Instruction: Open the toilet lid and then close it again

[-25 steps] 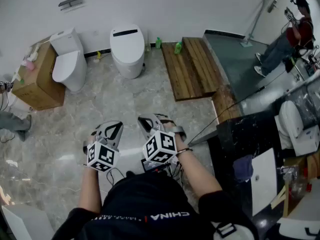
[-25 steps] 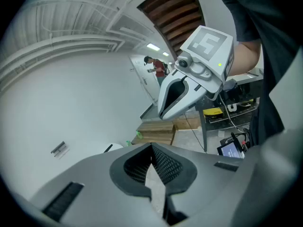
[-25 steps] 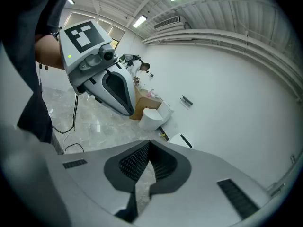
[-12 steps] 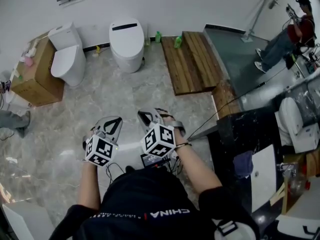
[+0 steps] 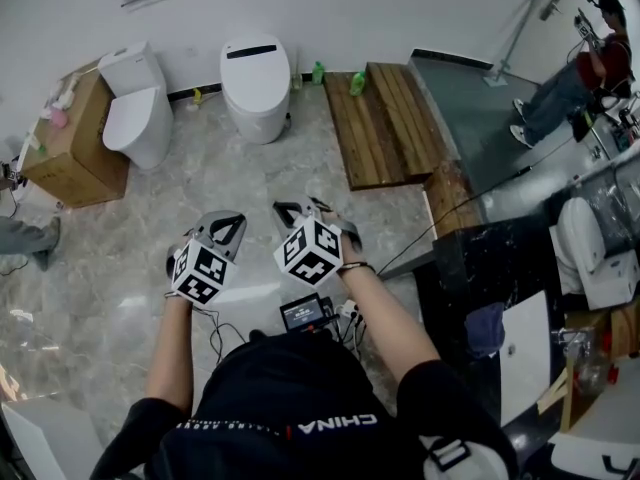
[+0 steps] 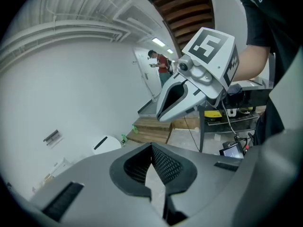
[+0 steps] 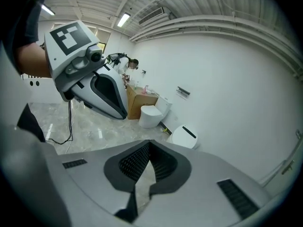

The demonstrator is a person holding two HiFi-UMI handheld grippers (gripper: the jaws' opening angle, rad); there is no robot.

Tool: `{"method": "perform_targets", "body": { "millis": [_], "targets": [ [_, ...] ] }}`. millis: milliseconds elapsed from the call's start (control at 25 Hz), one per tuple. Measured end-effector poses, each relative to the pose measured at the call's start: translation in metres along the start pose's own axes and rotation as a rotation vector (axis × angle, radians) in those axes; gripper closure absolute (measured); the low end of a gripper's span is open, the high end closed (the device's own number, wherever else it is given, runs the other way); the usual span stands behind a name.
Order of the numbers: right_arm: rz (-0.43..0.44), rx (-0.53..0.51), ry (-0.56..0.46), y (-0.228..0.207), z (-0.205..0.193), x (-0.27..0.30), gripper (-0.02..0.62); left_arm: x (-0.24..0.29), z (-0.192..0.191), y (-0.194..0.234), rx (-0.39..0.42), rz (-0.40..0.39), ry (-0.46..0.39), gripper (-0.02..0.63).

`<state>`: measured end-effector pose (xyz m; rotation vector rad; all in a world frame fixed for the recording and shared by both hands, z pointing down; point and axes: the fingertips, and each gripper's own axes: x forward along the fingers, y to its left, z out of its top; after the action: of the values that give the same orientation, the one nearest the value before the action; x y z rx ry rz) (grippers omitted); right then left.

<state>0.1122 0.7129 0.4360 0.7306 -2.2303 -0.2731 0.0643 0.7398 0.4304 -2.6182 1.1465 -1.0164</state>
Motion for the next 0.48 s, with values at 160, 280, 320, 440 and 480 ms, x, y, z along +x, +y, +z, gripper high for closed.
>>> {"method": "perform_targets", "body": {
  "millis": [160,280,320,440,480],
  "targets": [
    [0.0,0.016,-0.007,0.003,0.002,0.004,0.581,0.003,0.008,0.001,-0.019,-0.003,-0.033,0.597],
    [0.003,0.01,-0.011,0.005,0.003,0.005,0.58,0.003,0.009,0.003,-0.012,0.0,-0.031,0.596],
    [0.004,0.009,-0.012,0.004,0.002,0.005,0.581,0.003,0.009,0.002,-0.01,-0.002,-0.029,0.596],
    [0.003,0.012,-0.004,0.003,-0.003,0.003,0.581,0.004,0.011,0.001,-0.027,-0.015,-0.04,0.597],
    [0.003,0.014,0.0,0.003,-0.005,0.003,0.581,0.003,0.013,0.001,-0.046,-0.021,-0.051,0.597]
  ]
}}
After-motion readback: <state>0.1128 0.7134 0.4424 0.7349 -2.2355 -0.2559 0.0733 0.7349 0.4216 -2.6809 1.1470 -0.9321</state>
